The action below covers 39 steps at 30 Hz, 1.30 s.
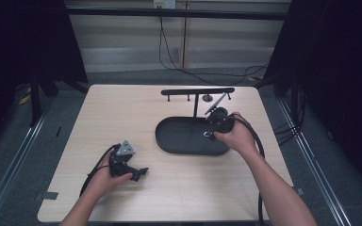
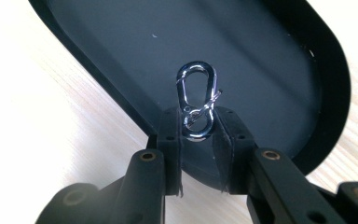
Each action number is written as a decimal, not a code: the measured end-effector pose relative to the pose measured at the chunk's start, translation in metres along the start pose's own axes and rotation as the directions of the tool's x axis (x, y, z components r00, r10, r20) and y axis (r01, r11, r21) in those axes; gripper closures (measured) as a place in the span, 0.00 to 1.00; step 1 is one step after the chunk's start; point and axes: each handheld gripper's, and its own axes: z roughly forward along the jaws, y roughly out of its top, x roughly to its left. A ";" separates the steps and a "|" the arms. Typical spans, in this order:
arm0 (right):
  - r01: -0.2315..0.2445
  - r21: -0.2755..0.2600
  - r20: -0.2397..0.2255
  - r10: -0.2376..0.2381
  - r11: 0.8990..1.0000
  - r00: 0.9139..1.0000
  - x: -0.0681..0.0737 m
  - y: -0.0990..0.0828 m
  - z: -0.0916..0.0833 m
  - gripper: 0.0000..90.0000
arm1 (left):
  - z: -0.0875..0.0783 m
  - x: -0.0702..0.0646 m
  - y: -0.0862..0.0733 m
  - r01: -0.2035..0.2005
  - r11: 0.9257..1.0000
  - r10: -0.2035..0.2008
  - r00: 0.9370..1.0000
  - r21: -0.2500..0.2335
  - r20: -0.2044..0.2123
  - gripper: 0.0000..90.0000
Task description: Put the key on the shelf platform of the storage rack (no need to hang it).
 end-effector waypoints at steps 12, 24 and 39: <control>-0.019 0.007 0.001 0.019 1.000 1.000 -0.003 0.003 0.010 0.81 | 0.000 0.000 0.000 -0.001 1.000 0.001 1.000 0.001 0.000 0.04; -0.040 0.012 0.003 0.040 0.999 0.999 -0.009 0.000 0.019 0.81 | 0.000 0.000 0.000 -0.001 1.000 0.001 1.000 0.001 0.000 0.04; -0.049 0.003 0.019 0.049 0.999 0.999 -0.013 0.003 0.026 0.81 | 0.000 0.001 0.000 -0.013 1.000 0.013 1.000 0.008 -0.001 0.04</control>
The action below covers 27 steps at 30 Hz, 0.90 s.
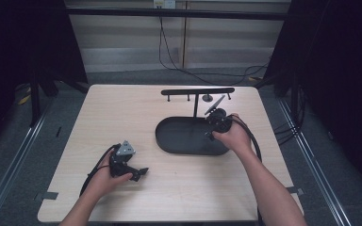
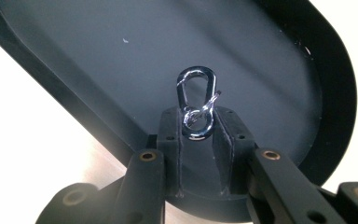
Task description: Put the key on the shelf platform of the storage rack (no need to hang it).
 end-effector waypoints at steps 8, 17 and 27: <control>-0.007 0.005 0.009 0.007 1.000 1.000 -0.002 0.001 0.008 0.81 | 0.000 0.000 0.000 -0.001 1.000 0.001 1.000 0.002 0.001 0.04; -0.008 0.009 0.017 0.008 1.000 1.000 -0.001 0.000 0.017 0.81 | 0.000 0.000 0.000 0.000 1.000 0.000 1.000 0.002 0.001 0.04; -0.009 0.013 0.009 0.009 1.000 1.000 -0.003 -0.002 0.023 0.81 | 0.000 0.000 0.000 0.000 1.000 0.000 1.000 0.002 0.001 0.04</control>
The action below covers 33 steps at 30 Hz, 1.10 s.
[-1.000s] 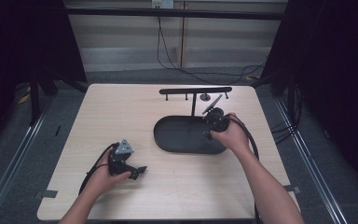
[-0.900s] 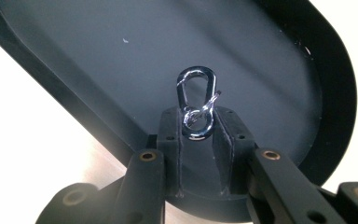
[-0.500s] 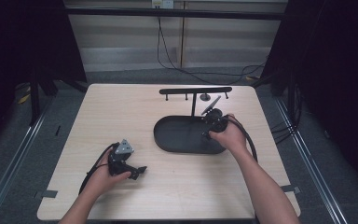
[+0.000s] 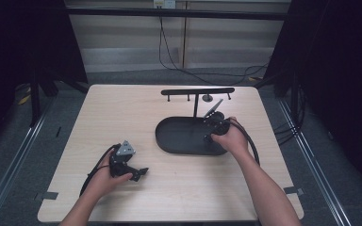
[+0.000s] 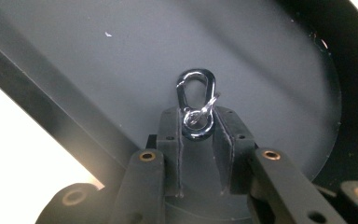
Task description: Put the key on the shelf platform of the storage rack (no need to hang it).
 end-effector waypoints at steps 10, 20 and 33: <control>-0.013 -0.011 0.007 0.013 1.000 1.000 -0.002 0.001 0.004 0.81 | 0.000 0.000 0.000 -0.001 1.000 0.001 1.000 0.002 -0.001 0.04; -0.010 -0.013 0.014 0.010 1.000 1.000 -0.002 0.001 0.005 0.81 | 0.000 0.000 0.000 -0.001 1.000 0.001 1.000 0.003 -0.002 0.04; -0.007 -0.015 0.016 0.008 1.000 1.000 -0.002 0.002 0.009 0.81 | 0.000 0.000 0.000 0.000 1.000 0.000 1.000 0.002 -0.001 0.04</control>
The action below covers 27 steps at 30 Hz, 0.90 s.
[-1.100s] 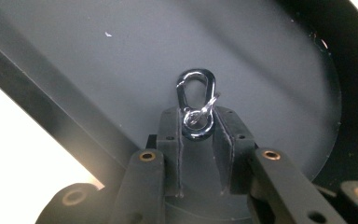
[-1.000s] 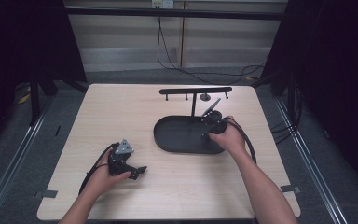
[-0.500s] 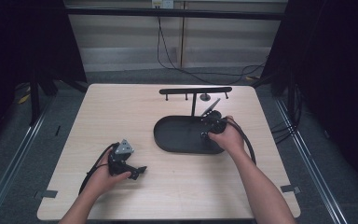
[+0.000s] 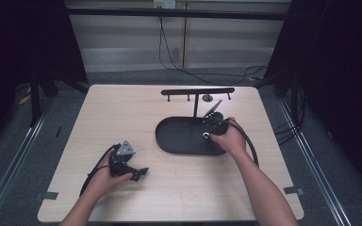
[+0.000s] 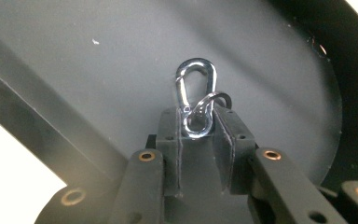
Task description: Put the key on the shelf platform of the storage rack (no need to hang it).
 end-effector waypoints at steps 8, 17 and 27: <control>0.005 -0.001 -0.005 -0.005 1.000 1.000 0.001 0.000 0.000 0.76 | 0.000 0.000 0.000 -0.001 1.000 0.001 1.000 0.002 -0.002 0.04; 0.007 -0.011 0.000 -0.007 1.000 1.000 0.001 -0.002 -0.005 0.64 | 0.000 0.000 0.000 0.000 1.000 0.000 1.000 -0.001 0.001 0.04; -0.020 -0.042 -0.013 0.020 0.999 1.000 0.003 -0.009 -0.015 0.48 | 0.000 0.000 0.000 0.000 1.000 0.000 1.000 -0.002 0.001 0.04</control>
